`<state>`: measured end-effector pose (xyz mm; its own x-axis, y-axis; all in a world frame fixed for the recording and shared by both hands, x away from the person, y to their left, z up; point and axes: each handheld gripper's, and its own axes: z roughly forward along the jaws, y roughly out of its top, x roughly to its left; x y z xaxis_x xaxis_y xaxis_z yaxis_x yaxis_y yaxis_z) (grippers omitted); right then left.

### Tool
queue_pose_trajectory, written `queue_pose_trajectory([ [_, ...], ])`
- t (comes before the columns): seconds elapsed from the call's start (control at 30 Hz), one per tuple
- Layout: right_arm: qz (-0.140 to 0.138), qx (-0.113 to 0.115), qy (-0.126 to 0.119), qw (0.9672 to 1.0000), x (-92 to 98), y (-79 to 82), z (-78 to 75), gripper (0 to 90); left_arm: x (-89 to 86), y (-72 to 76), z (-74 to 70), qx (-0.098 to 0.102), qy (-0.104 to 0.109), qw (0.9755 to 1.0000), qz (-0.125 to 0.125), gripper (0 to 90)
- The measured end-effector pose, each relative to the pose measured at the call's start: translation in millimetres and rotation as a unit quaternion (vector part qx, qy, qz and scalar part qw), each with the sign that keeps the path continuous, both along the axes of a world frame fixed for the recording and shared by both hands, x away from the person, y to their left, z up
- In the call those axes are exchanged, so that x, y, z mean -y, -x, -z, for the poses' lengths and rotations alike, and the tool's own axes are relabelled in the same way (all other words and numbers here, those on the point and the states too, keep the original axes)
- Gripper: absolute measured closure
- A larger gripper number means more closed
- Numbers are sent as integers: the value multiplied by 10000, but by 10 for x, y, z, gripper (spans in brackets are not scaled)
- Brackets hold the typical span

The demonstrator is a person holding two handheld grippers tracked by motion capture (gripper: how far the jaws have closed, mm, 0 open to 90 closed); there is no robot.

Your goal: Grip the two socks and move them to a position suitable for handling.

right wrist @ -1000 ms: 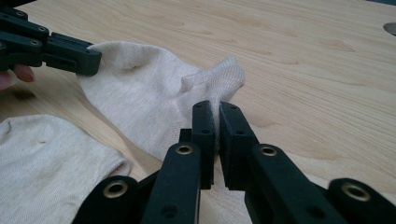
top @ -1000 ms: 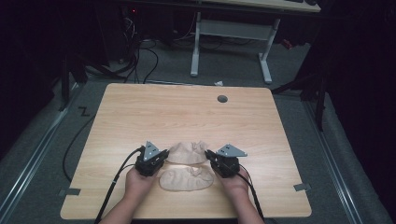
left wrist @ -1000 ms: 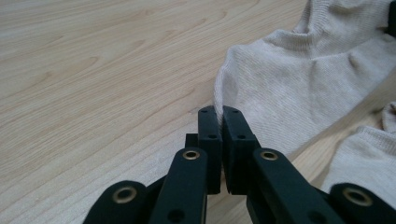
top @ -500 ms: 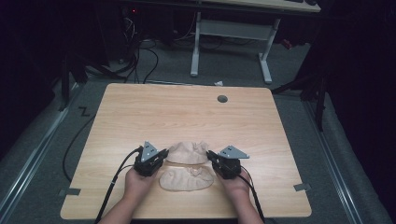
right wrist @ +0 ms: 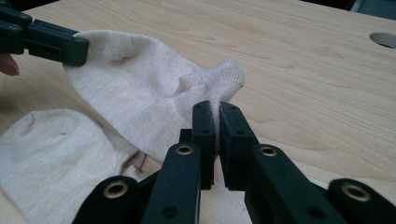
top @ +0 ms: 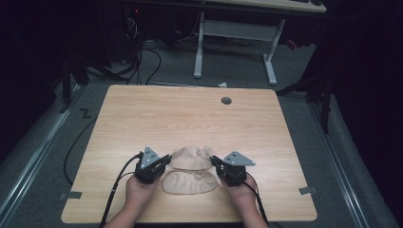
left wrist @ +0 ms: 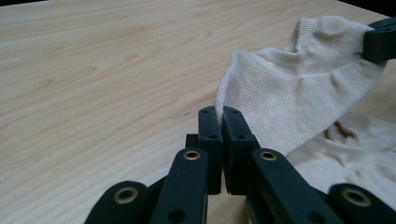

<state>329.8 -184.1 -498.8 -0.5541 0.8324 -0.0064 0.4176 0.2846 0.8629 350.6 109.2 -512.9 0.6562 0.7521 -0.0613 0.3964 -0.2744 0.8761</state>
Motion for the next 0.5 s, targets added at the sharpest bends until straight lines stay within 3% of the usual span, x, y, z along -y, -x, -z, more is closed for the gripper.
queue_pose_trajectory([
  [0.23, -123, 92, 61, 9999, -12, 118, 0, 861, -65, 210, -62, 8, 96, 10000, 6, 877],
  [0.5, -262, 118, 122, 9995, -43, 270, 1, 861, -132, 399, -72, -157, 150, 9997, 75, 876],
])
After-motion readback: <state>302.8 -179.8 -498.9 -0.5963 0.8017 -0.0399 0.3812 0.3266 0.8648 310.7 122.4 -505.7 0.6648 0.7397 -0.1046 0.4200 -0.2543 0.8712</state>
